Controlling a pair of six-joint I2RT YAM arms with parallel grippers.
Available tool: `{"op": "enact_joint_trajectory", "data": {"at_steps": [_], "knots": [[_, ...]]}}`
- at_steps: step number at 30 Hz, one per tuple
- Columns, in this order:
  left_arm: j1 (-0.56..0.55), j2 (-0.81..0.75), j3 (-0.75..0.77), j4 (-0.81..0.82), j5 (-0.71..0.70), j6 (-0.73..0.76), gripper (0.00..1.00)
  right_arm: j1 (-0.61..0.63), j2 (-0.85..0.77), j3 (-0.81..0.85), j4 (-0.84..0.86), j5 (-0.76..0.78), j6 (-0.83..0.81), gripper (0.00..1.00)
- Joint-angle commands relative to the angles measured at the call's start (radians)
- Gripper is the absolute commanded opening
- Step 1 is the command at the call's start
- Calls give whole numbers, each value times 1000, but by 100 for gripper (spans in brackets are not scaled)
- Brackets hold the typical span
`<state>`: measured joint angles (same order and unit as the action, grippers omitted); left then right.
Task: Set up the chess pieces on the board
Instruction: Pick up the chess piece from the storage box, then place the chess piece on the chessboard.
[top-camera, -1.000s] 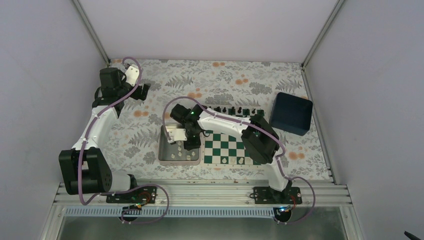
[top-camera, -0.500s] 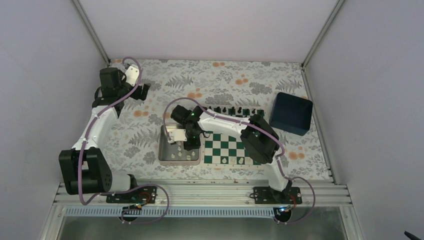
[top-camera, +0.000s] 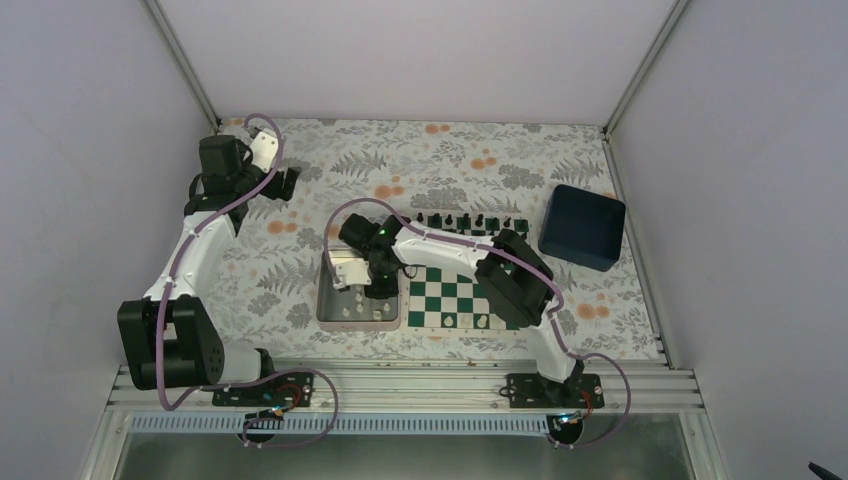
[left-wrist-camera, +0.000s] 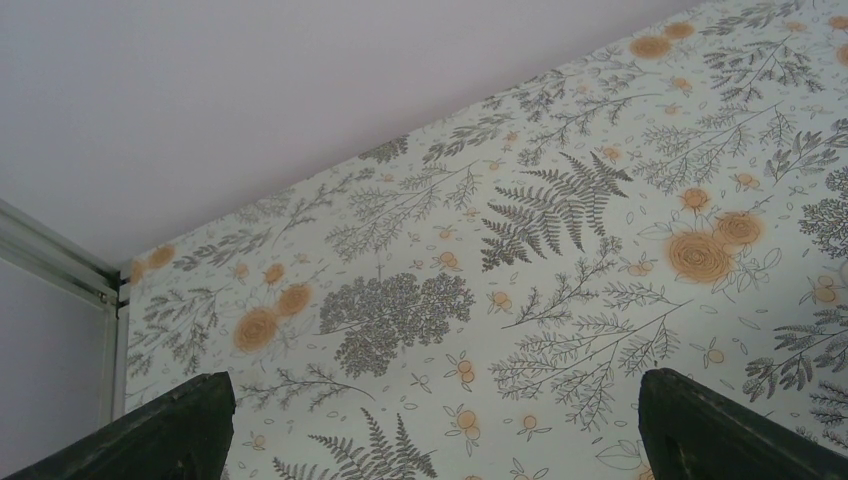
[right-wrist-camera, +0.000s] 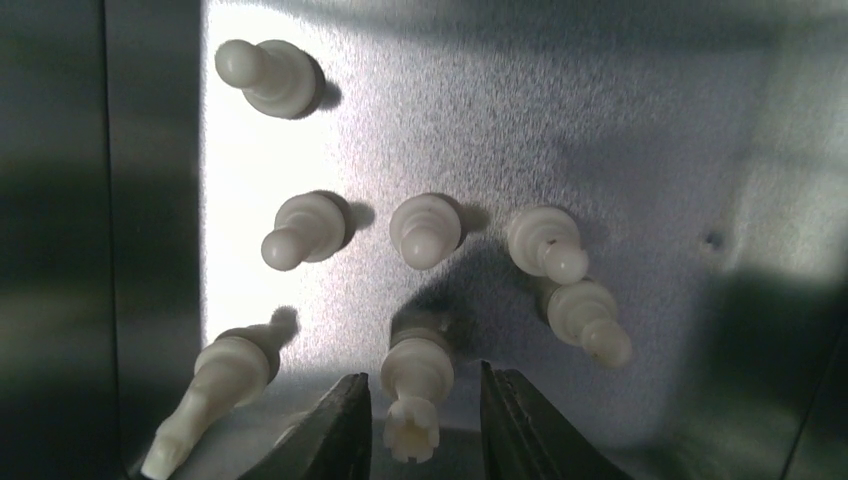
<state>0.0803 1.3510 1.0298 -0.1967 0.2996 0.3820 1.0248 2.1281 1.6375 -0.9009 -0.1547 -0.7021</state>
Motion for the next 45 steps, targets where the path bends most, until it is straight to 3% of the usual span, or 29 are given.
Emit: {"op": "enact_joint_trajectory", "data": {"at_steps": [1, 9, 21, 29, 33, 45], "knots": [[-4, -24, -3, 28, 11, 7, 100, 13, 15, 0, 27, -17, 13, 28], [-4, -26, -4, 28, 11, 7, 100, 12, -10, 18, -2, -1, 15, 10], [-4, -28, 1, 23, 7, 8, 100, -20, -267, -10, -97, 12, 23, 8], [-4, -27, 2, 21, 9, 5, 100, -52, -453, -237, -114, 0, 7, 9], [-4, -27, 4, 19, 4, 3, 100, -52, -526, -399, -40, -10, -1, 9], [-4, -23, 12, 14, -7, 1, 100, -52, -436, -559, 115, -112, -12, 9]]}}
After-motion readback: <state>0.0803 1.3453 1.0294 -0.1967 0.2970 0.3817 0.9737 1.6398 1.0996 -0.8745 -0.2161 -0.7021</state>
